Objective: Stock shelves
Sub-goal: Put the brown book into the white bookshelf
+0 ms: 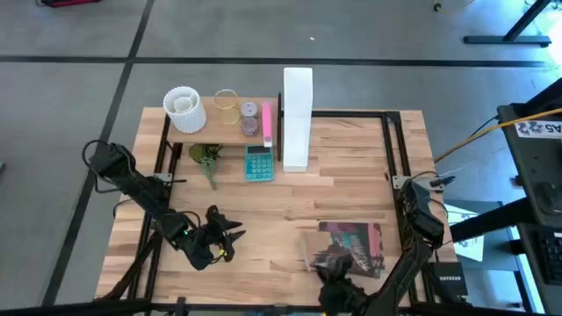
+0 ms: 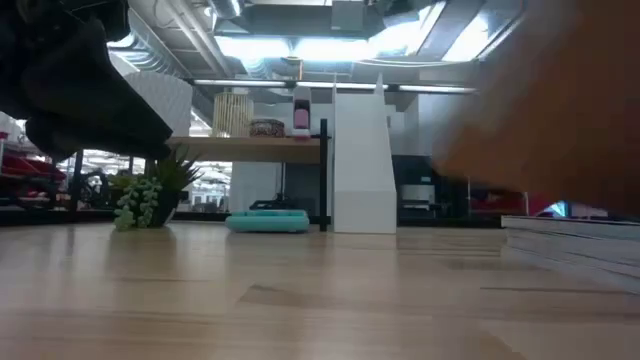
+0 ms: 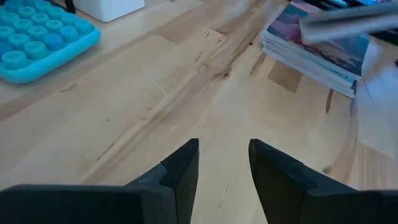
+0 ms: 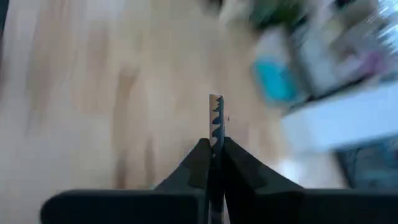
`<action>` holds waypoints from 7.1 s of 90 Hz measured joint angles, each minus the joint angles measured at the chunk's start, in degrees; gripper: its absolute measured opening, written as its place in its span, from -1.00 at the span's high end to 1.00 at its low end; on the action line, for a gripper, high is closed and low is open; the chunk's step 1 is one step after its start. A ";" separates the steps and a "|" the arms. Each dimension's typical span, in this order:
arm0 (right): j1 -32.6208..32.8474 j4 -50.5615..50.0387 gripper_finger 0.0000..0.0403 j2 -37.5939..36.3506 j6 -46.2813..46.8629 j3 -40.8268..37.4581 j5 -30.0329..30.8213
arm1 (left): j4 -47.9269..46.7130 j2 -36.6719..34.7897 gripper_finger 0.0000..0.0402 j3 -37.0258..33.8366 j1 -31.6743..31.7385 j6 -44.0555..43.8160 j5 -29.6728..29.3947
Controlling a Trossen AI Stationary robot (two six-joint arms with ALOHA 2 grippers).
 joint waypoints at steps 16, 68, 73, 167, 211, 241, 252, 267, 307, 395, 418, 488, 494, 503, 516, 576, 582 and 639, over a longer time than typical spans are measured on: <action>-0.04 -1.97 0.98 -0.50 2.86 2.45 17.55 | 0.10 0.00 0.38 0.00 -0.22 2.14 -0.02; -2.97 0.14 0.98 -3.50 17.13 2.03 25.45 | 0.18 -1.09 0.38 0.00 -0.40 7.47 -2.21; -2.99 3.53 0.98 -3.50 13.62 2.03 24.99 | 0.29 -1.76 0.38 0.00 -0.63 8.17 -2.23; -18.10 65.10 0.99 -3.85 -63.45 -2.83 -13.12 | -0.15 -10.11 0.38 0.00 -10.67 14.51 -4.48; -19.64 85.08 1.00 -21.79 -63.94 -27.44 -16.02 | -1.72 -16.32 0.38 0.02 -19.82 14.79 -10.25; -23.97 145.89 1.00 -25.59 -59.04 -60.87 -28.16 | -1.74 -16.35 0.38 0.03 -20.02 14.64 -14.53; -25.37 156.12 1.00 -22.20 -57.94 -64.62 -27.93 | -1.56 -16.35 0.38 0.02 -19.93 14.88 -16.41; -25.94 161.19 1.00 -17.88 -58.10 -65.02 -27.89 | -1.74 -16.35 0.38 0.02 -19.66 15.09 -19.45; -25.79 159.17 1.00 -12.98 -55.21 -64.98 -28.69 | -1.54 -16.35 0.38 0.02 -16.14 16.17 -14.95; -25.78 157.99 0.99 -12.96 -55.56 -65.02 -29.30 | -0.80 0.41 0.37 0.02 -7.30 15.51 -1.64; -25.81 157.99 0.99 -12.90 -55.41 -65.02 -29.30 | -1.09 2.05 -0.06 0.02 -5.95 14.45 1.66; -25.81 158.03 0.99 -12.87 -54.71 -65.07 -29.82 | -4.31 2.19 -0.35 -4.28 -11.72 7.31 -18.16; -25.83 158.03 0.99 -12.87 -54.62 -65.07 -29.82 | -4.29 2.19 -0.35 -4.28 -10.66 7.23 -19.15; -25.85 158.03 0.99 -12.87 -54.60 -65.07 -29.78 | -4.04 2.15 -0.35 -4.28 -8.70 7.33 -18.55; -25.85 158.01 0.99 -12.85 -54.60 -65.07 -29.78 | -0.65 2.10 -0.35 -4.28 -6.32 9.89 -14.13; -25.88 155.83 0.93 -12.92 -54.16 -64.98 -29.84 | 22.14 2.10 0.16 -4.28 -5.05 41.99 1.34; -25.85 153.16 0.84 -12.90 -54.18 -64.89 -29.76 | 21.98 2.10 0.38 -4.28 -4.98 41.90 1.70; -25.85 116.76 0.55 -12.70 -53.58 -51.26 -34.56 | 20.96 2.03 0.95 -4.24 -4.85 42.86 1.73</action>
